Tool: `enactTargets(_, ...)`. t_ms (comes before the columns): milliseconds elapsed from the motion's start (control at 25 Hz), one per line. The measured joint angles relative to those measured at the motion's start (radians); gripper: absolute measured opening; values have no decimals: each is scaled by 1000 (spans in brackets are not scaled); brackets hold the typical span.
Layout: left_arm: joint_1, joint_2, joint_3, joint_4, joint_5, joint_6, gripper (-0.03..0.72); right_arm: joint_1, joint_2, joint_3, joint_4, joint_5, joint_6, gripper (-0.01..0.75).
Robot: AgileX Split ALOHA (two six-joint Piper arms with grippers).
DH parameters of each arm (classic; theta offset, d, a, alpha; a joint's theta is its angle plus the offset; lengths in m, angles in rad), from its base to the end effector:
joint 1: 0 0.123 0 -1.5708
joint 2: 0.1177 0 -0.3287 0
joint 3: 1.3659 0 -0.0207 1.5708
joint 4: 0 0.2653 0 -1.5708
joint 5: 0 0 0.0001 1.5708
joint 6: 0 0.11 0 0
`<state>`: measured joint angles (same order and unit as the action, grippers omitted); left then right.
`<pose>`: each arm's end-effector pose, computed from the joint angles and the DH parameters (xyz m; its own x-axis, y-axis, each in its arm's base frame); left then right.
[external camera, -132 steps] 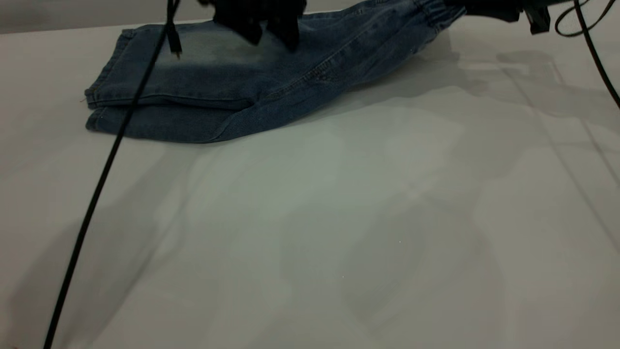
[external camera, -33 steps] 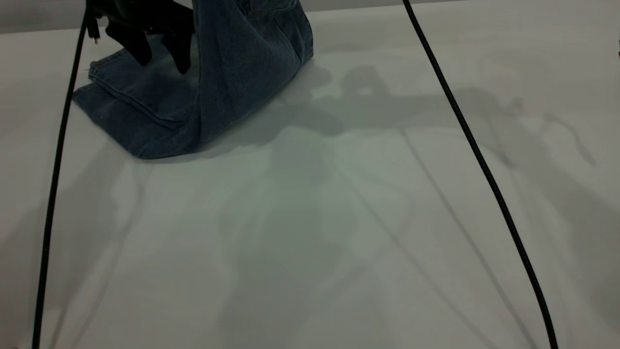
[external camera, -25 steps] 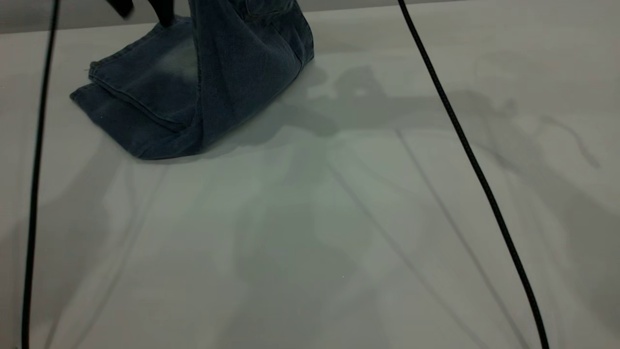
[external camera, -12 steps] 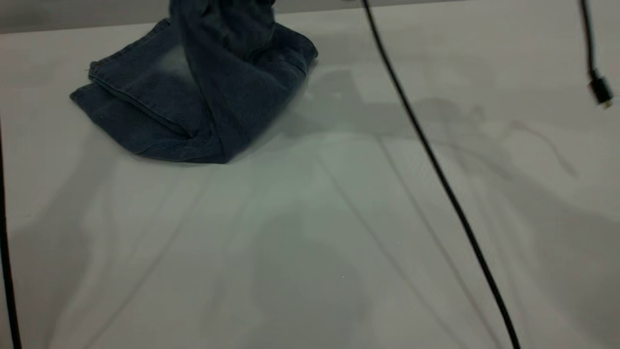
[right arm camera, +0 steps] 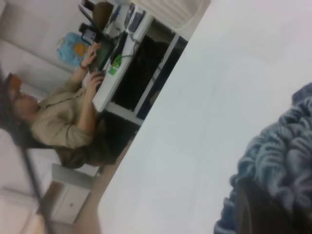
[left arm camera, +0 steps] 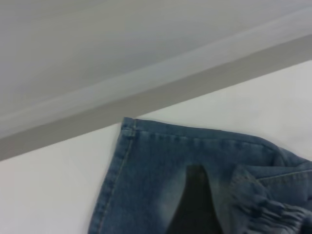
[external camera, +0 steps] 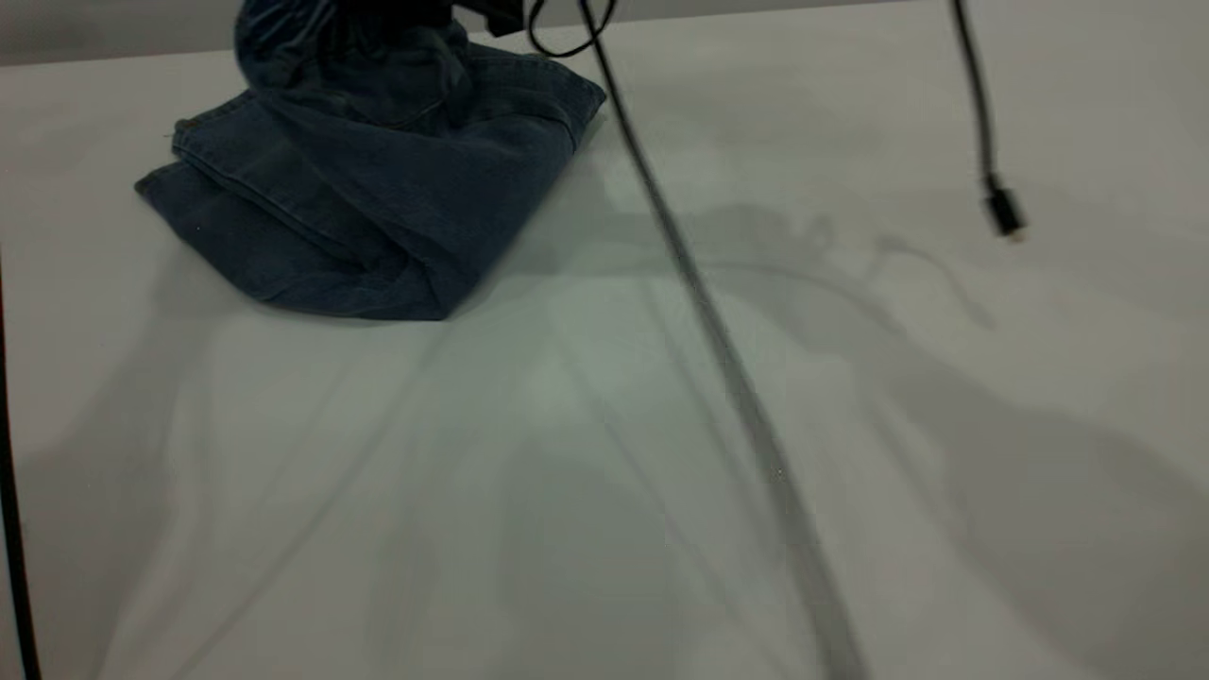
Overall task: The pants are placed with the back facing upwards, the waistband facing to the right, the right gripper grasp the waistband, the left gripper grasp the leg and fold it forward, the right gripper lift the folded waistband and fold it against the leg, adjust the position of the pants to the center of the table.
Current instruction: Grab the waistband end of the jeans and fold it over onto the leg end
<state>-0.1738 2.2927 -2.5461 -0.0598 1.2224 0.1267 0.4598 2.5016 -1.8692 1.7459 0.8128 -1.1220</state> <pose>0.5481 -0.1025 0.3658 -0.7336 0.2363 -0.6372 0.2873 0.9575 0.0244 0.4976 0.3343 0.1398 -0.8296 0.0921 -0.5507 -0.4898 0.3537 0.7969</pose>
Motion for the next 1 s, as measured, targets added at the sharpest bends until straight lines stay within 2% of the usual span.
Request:
enactTargets(280, 0, 0, 1, 0, 0, 0, 531, 48, 88, -85, 2, -140, 3, 59)
enactTargets(440, 0, 0, 1, 0, 0, 0, 531, 60, 98, -99, -1, -162, -6, 108)
enactTargets(560, 0, 0, 1, 0, -1, 0, 531, 61, 98, -114, 1, -126, -6, 235)
enactTargets(680, 0, 0, 1, 0, -1, 0, 531, 61, 97, -117, 0, -101, 17, 419)
enactTargets(800, 0, 0, 1, 0, -1, 0, 531, 60, 97, -117, -1, -110, 52, 560)
enactTargets(880, 0, 0, 1, -2, -1, 0, 531, 50, 96, -123, -2, -111, 54, 604)
enactTargets(1000, 0, 0, 1, -2, -1, 0, 531, 18, 84, -123, -41, -134, 51, 605)
